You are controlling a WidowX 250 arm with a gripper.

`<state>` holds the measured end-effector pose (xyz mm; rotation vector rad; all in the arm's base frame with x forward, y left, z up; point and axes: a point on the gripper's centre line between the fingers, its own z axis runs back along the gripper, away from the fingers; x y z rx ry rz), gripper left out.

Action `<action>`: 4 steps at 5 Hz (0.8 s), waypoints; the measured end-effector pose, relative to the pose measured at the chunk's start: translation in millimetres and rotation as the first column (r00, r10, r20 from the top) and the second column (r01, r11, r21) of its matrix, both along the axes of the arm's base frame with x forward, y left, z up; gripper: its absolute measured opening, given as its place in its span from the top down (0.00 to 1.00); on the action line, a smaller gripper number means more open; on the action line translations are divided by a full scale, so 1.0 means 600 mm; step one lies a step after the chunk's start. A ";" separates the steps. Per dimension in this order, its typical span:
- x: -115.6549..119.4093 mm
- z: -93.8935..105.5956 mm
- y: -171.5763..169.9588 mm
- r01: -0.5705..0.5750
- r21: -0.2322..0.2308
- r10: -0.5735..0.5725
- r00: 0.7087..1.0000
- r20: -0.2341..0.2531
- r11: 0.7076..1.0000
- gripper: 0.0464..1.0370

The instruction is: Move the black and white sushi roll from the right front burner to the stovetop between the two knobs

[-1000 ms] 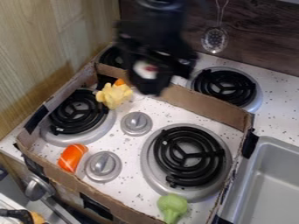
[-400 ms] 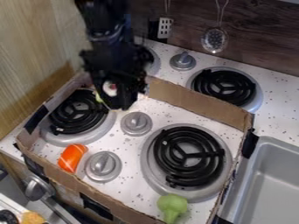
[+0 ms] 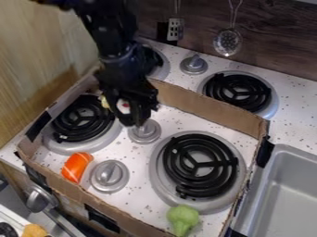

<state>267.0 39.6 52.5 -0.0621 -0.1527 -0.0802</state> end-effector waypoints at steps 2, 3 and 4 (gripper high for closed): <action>-0.018 -0.052 -0.022 -0.031 -0.044 0.031 1.000 0.003 0.999 0.50; -0.019 -0.066 -0.027 -0.066 -0.058 0.067 0.998 0.009 0.996 0.43; -0.013 -0.073 -0.036 -0.073 -0.055 0.074 0.997 0.021 0.996 0.15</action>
